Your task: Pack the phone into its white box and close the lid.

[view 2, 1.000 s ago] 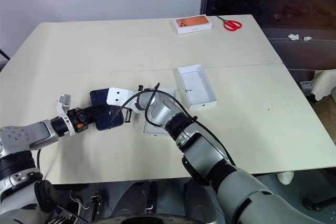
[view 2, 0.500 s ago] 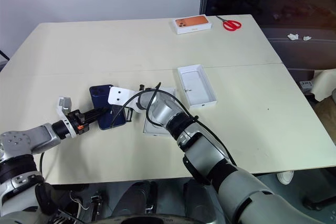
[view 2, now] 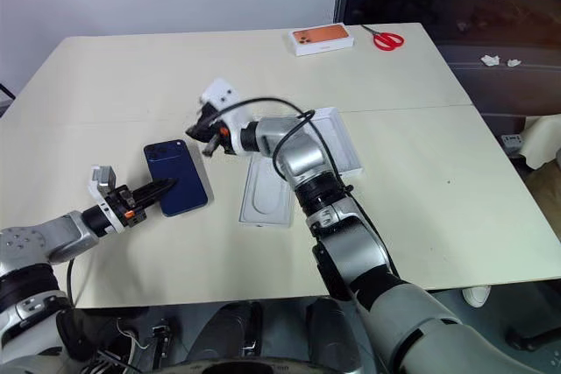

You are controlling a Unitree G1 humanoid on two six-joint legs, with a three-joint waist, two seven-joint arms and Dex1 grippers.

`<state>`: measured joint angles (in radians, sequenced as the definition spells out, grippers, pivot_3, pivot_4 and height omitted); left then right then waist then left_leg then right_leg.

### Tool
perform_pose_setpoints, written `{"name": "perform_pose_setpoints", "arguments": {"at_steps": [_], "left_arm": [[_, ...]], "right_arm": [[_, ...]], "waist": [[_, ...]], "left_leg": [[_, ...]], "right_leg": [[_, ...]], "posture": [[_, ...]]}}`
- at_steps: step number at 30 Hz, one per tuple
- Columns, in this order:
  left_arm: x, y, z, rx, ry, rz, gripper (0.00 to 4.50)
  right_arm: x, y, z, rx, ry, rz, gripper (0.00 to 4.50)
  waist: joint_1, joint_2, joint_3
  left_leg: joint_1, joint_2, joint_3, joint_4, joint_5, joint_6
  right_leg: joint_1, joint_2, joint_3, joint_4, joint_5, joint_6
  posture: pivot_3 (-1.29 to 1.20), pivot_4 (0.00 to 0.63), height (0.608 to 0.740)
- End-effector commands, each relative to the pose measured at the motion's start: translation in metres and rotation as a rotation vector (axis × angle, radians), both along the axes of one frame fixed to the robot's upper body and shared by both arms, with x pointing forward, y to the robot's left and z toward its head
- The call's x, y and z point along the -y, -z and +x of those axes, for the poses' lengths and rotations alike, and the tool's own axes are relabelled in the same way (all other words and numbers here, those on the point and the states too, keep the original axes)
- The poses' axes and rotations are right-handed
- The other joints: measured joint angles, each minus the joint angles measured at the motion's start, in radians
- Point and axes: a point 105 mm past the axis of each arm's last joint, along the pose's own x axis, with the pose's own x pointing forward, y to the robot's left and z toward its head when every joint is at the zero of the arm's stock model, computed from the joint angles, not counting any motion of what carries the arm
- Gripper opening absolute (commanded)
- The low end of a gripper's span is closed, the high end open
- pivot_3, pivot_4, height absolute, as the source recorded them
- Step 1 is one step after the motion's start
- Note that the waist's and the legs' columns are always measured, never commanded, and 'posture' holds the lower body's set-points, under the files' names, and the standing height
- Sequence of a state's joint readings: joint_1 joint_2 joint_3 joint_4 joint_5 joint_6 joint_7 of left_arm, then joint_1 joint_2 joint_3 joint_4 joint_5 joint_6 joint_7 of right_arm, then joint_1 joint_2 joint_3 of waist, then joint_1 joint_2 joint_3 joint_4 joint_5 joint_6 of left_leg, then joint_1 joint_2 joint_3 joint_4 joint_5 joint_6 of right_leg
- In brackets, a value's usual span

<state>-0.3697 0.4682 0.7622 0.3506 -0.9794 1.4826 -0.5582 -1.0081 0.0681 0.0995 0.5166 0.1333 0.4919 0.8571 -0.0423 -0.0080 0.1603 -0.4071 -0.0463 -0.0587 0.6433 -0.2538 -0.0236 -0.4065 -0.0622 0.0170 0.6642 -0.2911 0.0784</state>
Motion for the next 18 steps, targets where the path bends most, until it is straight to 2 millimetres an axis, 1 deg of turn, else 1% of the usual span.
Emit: {"name": "perform_pose_setpoints", "arguments": {"at_steps": [1,4,6,7,9,11,12,14,15,16,18], "left_arm": [[0.000,-0.010,-0.004,0.029,0.025,-0.093,0.32],[0.002,-0.016,-0.009,0.049,0.054,-0.131,0.32],[0.002,-0.019,-0.014,0.047,0.081,-0.158,0.32],[0.001,-0.022,-0.015,0.055,0.084,-0.165,0.32],[-0.001,-0.025,-0.016,0.067,0.086,-0.172,0.32],[-0.004,-0.029,-0.016,0.080,0.085,-0.165,0.32],[-0.006,-0.031,-0.016,0.088,0.084,-0.166,0.32],[-0.010,-0.036,-0.017,0.102,0.082,-0.152,0.32],[-0.013,-0.038,-0.018,0.109,0.083,-0.149,0.32],[-0.015,-0.040,-0.019,0.112,0.084,-0.147,0.32],[-0.017,-0.044,-0.020,0.121,0.093,-0.143,0.32]], "right_arm": [[0.021,-0.020,-0.008,0.024,-0.023,0.063,1.87],[0.043,-0.014,-0.020,0.019,-0.059,0.034,3.43],[0.056,-0.006,-0.036,0.039,-0.120,-0.026,4.43],[0.065,0.000,-0.045,0.041,-0.144,-0.062,4.48],[0.075,0.008,-0.058,0.029,-0.173,-0.104,4.48],[0.086,0.020,-0.072,0.033,-0.211,-0.186,4.48],[0.092,0.027,-0.077,0.037,-0.223,-0.230,4.48],[0.104,0.049,-0.085,0.079,-0.234,-0.384,4.48],[0.108,0.059,-0.087,0.095,-0.227,-0.453,4.48],[0.110,0.066,-0.089,0.107,-0.223,-0.494,4.48],[0.108,0.074,-0.093,0.103,-0.233,-0.513,4.48]], "waist": [[0.001,0.000,0.000],[0.002,0.000,0.000],[0.002,-0.001,0.001],[0.001,-0.001,0.001],[-0.001,-0.001,0.001],[-0.003,-0.002,0.001],[-0.003,-0.002,0.001],[0.001,-0.002,0.001],[0.002,-0.003,0.002],[0.002,-0.004,0.003],[0.001,-0.005,0.003]], "left_leg": [[0.000,0.000,0.000,0.000,0.000,0.000],[-0.001,0.000,0.000,0.000,0.000,0.000],[-0.002,0.000,0.000,0.000,0.000,0.000],[-0.002,0.000,0.000,0.000,0.000,0.000],[-0.003,0.000,0.000,0.000,0.000,0.000],[-0.003,0.001,0.001,0.000,0.000,0.000],[-0.002,0.002,0.001,0.000,0.000,0.000],[-0.002,0.002,0.001,-0.001,0.000,0.000],[-0.002,0.002,0.001,-0.001,0.000,0.000],[-0.002,0.002,0.001,-0.001,0.000,0.000],[-0.002,0.002,0.001,0.000,0.000,0.000]], "right_leg": [[0.000,0.000,0.000,0.000,0.000,0.000],[-0.001,0.000,0.000,-0.001,0.000,0.000],[-0.001,0.000,0.000,-0.001,0.000,0.000],[-0.002,0.000,0.000,-0.001,0.000,0.000],[-0.002,0.000,0.000,-0.001,0.000,0.000],[-0.003,0.001,0.001,-0.001,0.000,0.000],[-0.003,0.001,0.001,-0.001,0.000,0.000],[-0.003,0.001,0.000,-0.001,0.000,0.000],[-0.002,0.001,0.000,-0.001,0.000,0.000],[-0.002,0.001,0.000,-0.001,0.000,0.000],[-0.002,0.001,0.000,-0.001,0.000,0.000]], "posture": [[0.00,0.150,0.740],[0.00,0.150,0.740],[0.00,0.150,0.740],[0.00,0.150,0.740],[0.00,0.150,0.740],[0.00,0.150,0.740],[0.00,0.150,0.740],[0.00,0.150,0.740],[0.00,0.150,0.740],[0.00,0.150,0.740],[0.00,0.150,0.740]]}}
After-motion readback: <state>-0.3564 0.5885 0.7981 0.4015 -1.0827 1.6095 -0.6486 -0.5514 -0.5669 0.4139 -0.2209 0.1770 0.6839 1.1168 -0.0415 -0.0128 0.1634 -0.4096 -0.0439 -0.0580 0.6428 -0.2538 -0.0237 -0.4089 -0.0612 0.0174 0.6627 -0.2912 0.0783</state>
